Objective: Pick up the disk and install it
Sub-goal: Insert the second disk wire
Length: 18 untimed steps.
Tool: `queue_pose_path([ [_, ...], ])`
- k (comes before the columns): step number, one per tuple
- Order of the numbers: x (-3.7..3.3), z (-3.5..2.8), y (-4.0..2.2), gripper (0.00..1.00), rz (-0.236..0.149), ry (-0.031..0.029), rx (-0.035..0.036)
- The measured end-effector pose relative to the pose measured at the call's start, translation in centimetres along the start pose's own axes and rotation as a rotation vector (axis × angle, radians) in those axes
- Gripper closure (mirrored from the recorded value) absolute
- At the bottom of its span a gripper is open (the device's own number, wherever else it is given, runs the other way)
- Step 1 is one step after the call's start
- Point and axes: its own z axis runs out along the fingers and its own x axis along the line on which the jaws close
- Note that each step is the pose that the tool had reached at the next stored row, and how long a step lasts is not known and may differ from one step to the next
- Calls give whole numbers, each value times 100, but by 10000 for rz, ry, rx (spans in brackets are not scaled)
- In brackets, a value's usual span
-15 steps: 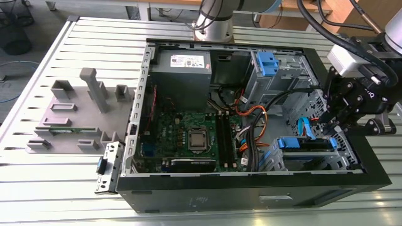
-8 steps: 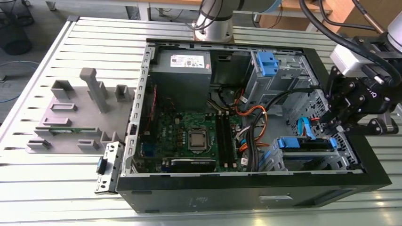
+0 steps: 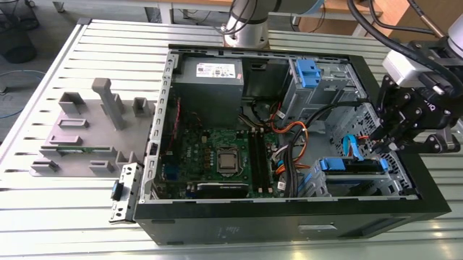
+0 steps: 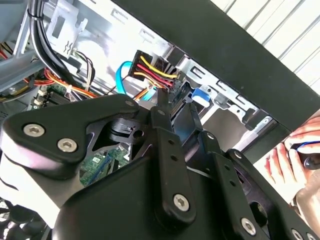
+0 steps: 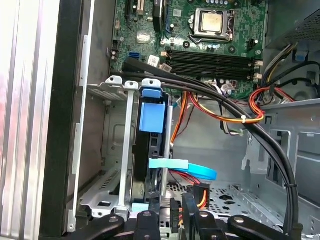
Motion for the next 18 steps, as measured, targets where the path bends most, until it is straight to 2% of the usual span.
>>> queue_pose_path([
  [4, 5, 6, -90, 68, 0, 0, 0],
  [6, 6, 20, -112, 68, 0, -2, 0],
  [9, 7, 54, -120, 68, 2, 1, -4],
  [18, 7, 55, -122, 69, 1, 0, -7],
])
